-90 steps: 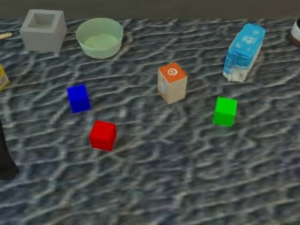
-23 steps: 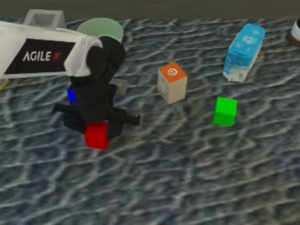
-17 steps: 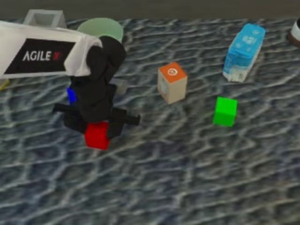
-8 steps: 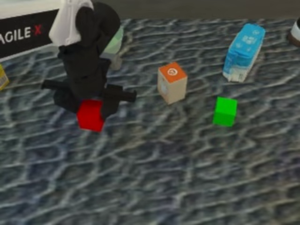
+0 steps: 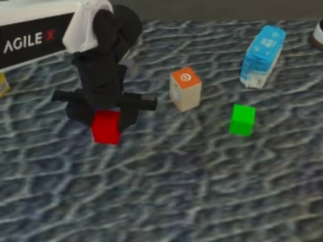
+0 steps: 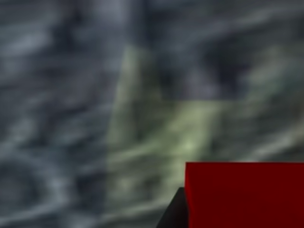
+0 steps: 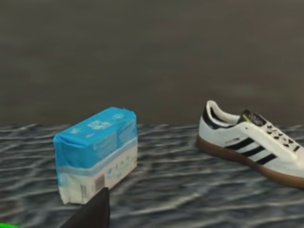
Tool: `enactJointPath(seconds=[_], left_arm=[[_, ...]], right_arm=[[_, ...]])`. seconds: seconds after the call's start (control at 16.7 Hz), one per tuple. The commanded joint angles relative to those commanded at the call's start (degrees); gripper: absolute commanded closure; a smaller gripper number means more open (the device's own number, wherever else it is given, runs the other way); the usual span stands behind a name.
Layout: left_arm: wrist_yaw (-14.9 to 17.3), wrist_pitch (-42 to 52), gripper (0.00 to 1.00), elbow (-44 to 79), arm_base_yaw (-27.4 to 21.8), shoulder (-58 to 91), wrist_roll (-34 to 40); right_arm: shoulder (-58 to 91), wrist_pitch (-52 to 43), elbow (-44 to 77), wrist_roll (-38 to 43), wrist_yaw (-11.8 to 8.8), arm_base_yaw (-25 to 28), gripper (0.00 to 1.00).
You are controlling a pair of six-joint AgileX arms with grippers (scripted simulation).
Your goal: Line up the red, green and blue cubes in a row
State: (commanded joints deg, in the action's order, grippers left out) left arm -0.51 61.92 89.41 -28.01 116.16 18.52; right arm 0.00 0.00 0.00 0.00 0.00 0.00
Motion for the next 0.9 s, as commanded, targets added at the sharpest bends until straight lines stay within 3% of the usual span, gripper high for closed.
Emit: enactJointPath(seconds=[0.36, 0.9], left_arm=[[-0.2, 1.9, 1.00, -0.7, -6.4, -2.7, 15.0], [-0.3, -2.4, 1.00, -4.0, -6.8, -1.7, 16.0]], right_arm=[[0.0, 0.0, 0.0, 0.0, 0.0, 0.0, 0.00], [0.0, 0.0, 0.0, 0.0, 0.0, 0.0, 0.00]])
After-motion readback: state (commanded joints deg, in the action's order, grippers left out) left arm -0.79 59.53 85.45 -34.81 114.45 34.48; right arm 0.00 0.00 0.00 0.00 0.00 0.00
